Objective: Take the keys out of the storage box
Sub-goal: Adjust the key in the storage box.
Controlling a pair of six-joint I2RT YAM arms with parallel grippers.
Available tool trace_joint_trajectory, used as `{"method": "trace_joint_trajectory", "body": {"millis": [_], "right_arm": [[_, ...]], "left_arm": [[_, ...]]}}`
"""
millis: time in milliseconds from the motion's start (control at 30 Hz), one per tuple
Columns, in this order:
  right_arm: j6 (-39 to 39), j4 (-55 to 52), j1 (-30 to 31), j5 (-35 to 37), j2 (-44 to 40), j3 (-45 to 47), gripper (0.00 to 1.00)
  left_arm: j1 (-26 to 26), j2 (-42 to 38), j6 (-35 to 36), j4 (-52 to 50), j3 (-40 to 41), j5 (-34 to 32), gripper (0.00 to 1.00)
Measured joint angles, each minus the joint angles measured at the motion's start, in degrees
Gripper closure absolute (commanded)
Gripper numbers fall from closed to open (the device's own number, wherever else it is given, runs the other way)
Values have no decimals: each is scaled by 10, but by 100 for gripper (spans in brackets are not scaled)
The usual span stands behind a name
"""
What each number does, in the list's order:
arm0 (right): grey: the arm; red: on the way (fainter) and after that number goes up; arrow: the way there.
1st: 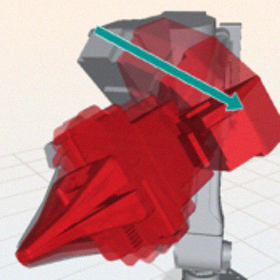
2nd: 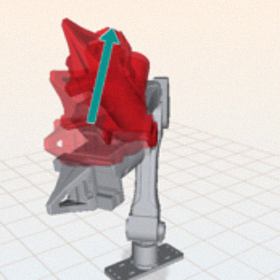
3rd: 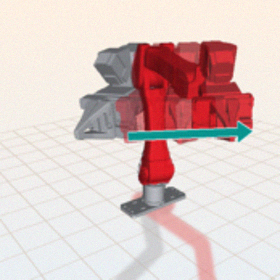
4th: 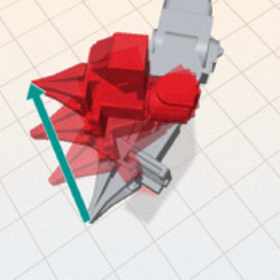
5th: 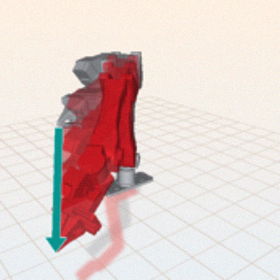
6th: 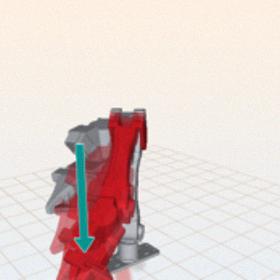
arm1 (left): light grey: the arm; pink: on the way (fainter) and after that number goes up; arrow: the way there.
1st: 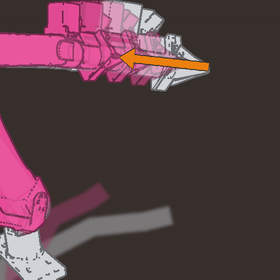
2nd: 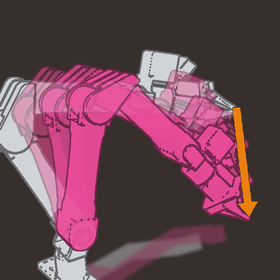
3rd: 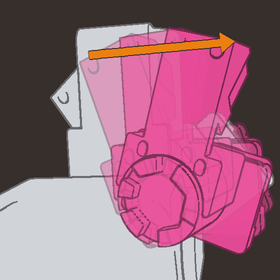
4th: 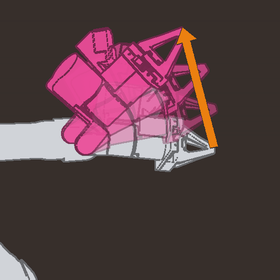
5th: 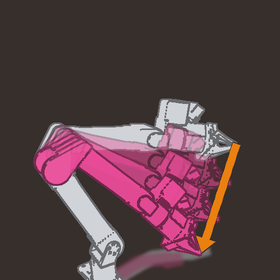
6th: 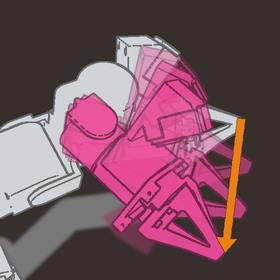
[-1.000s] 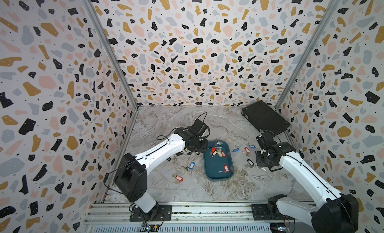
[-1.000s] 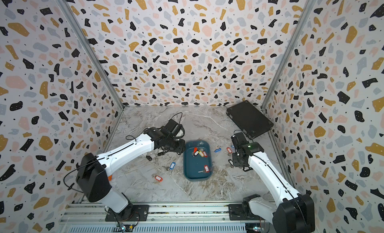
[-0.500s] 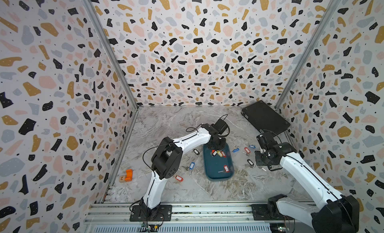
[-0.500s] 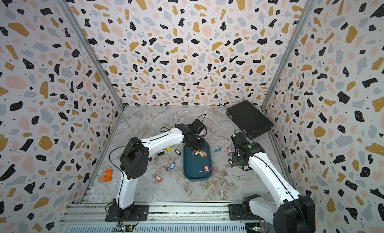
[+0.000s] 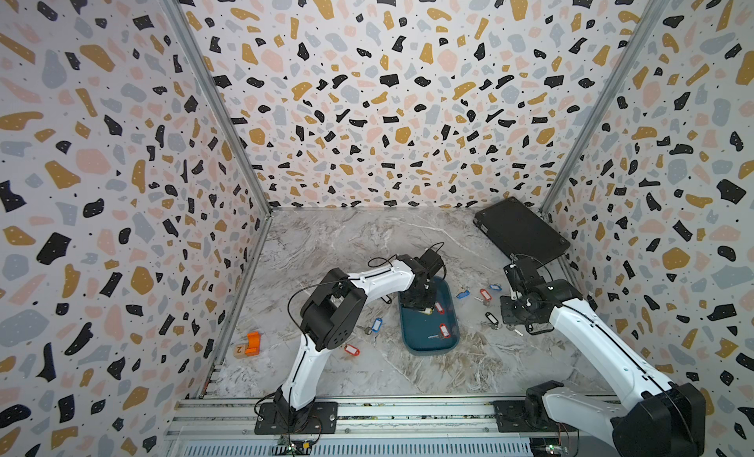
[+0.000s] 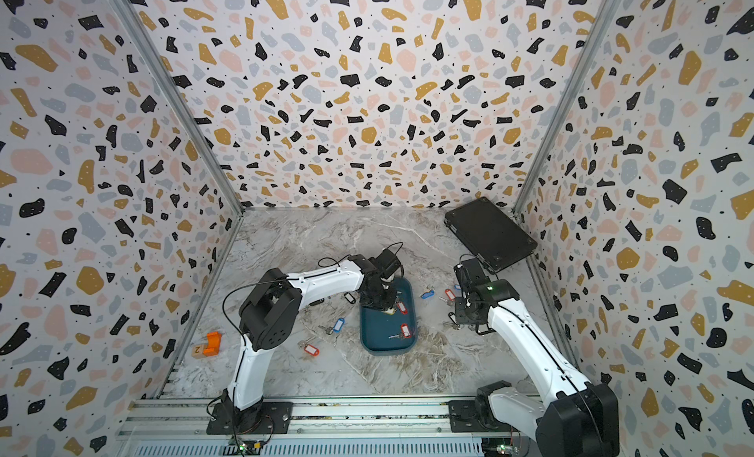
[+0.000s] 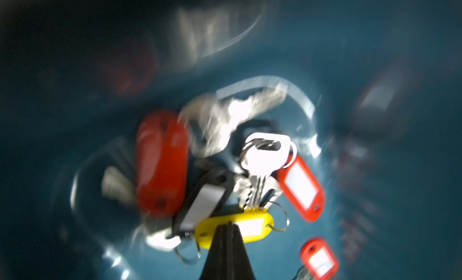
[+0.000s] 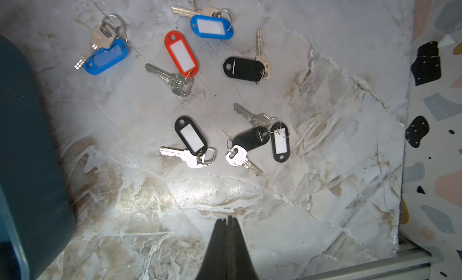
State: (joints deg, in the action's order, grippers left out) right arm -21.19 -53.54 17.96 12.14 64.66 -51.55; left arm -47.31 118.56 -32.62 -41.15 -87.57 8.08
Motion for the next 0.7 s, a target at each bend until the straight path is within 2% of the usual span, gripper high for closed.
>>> {"method": "trace_joint_trajectory", "body": {"millis": [100,200,300,400,567,700], "right_arm": [[0,2,0,0,3,0,95],[-2,2,0,0,3,1,93],[-2,2,0,0,3,1,88],[-4,2,0,0,3,1,83],[-4,2,0,-1,3,1,81],[-4,2,0,-2,4,1,74]], "left_arm": [[-1,-55,1,-14,42,-11,100],[-3,-101,1,-23,46,-23,98],[-4,-125,3,-30,29,-37,73],[-4,-125,9,-32,8,-42,62],[-4,-92,16,-35,-21,-36,61],[-8,-57,29,-38,-28,-26,61]]}}
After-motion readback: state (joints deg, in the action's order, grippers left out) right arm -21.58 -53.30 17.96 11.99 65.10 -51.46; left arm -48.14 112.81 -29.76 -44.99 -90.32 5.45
